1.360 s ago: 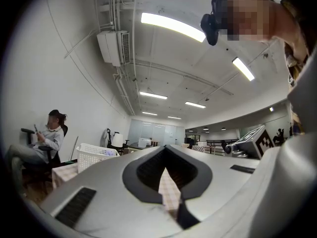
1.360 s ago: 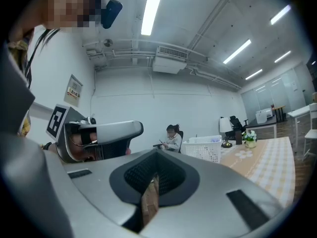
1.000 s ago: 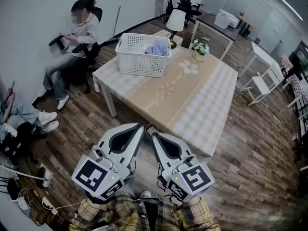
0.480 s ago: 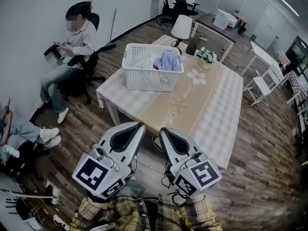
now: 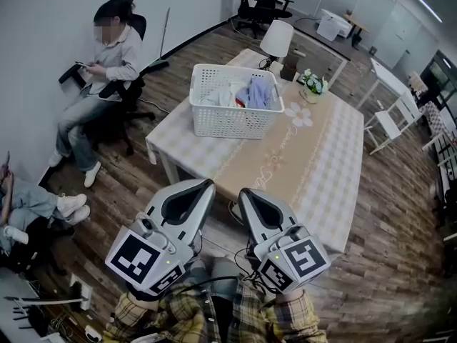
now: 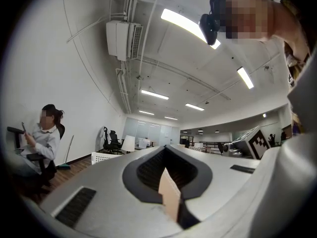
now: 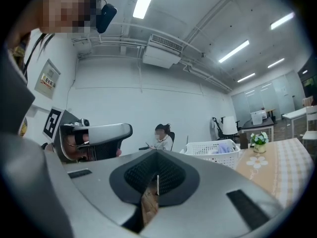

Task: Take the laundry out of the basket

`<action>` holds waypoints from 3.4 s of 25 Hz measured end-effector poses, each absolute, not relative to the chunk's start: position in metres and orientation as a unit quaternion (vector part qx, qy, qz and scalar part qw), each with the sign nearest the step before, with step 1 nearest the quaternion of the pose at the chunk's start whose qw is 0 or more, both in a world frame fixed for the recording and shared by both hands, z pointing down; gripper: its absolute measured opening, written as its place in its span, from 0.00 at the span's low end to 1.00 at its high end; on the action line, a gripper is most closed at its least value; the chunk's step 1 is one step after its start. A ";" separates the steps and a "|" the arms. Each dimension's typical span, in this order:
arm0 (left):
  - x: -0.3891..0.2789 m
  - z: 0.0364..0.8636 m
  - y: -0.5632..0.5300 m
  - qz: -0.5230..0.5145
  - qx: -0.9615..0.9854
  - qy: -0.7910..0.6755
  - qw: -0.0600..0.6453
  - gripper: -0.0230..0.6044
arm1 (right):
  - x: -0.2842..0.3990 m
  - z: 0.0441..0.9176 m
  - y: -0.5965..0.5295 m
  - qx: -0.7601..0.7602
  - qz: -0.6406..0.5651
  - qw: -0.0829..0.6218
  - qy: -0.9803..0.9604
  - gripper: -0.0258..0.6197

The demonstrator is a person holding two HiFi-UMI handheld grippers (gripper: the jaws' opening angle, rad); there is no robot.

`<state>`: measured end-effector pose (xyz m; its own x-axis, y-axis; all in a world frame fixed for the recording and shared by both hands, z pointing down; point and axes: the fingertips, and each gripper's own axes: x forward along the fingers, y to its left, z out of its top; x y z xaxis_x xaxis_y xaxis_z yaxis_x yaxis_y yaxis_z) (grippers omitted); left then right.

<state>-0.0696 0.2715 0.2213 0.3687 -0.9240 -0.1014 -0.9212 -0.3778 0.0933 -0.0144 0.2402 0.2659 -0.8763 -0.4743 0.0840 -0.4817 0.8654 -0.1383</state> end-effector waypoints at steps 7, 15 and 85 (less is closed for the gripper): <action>-0.089 0.230 0.239 -0.066 0.826 -0.560 0.017 0.06 | -0.029 0.276 0.206 0.254 0.085 0.027 -0.963 0.06; -0.118 0.235 0.153 -0.060 0.829 -0.555 0.021 0.06 | -0.066 0.284 0.122 0.251 0.087 0.031 -0.964 0.06; -0.194 0.361 -0.218 0.049 0.868 -0.453 0.197 0.27 | -0.125 0.367 -0.213 0.371 0.191 0.142 -0.898 0.27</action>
